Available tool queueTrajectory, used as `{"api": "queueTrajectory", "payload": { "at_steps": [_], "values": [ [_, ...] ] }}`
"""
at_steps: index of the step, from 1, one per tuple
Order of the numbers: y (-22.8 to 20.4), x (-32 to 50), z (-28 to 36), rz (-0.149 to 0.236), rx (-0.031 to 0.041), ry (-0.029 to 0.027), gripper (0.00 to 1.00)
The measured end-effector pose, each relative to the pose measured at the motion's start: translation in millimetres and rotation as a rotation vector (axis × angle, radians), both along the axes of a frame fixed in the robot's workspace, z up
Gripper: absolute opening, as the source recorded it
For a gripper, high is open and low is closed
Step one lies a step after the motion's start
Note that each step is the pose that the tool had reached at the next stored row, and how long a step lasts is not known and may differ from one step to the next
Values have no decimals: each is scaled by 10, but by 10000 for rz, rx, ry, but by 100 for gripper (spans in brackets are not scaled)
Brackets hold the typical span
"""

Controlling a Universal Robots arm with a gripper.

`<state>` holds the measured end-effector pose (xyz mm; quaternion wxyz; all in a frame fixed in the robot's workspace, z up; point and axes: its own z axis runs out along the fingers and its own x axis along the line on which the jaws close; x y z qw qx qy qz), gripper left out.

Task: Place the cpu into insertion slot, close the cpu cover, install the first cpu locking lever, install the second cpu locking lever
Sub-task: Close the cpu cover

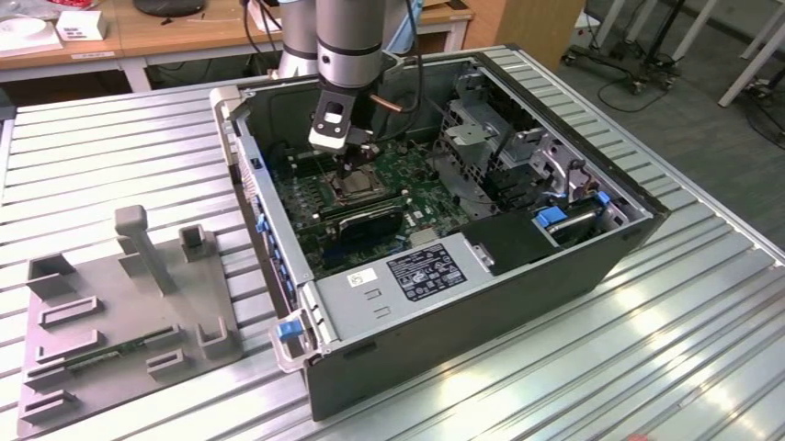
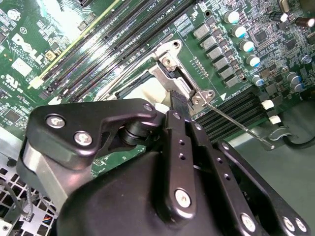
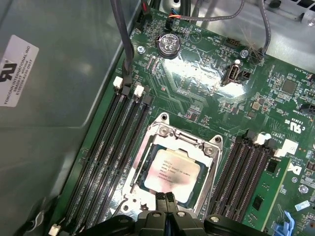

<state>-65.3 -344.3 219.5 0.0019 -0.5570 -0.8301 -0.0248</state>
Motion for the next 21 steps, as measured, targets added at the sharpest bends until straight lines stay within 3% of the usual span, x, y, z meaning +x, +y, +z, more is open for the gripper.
{"api": "queueTrajectory", "payload": {
  "at_steps": [12, 21],
  "values": [
    [0, 0, 0, 128, -5, 0, 11],
    [0, 0, -2, 1624, -5, 0, 11]
  ]
}}
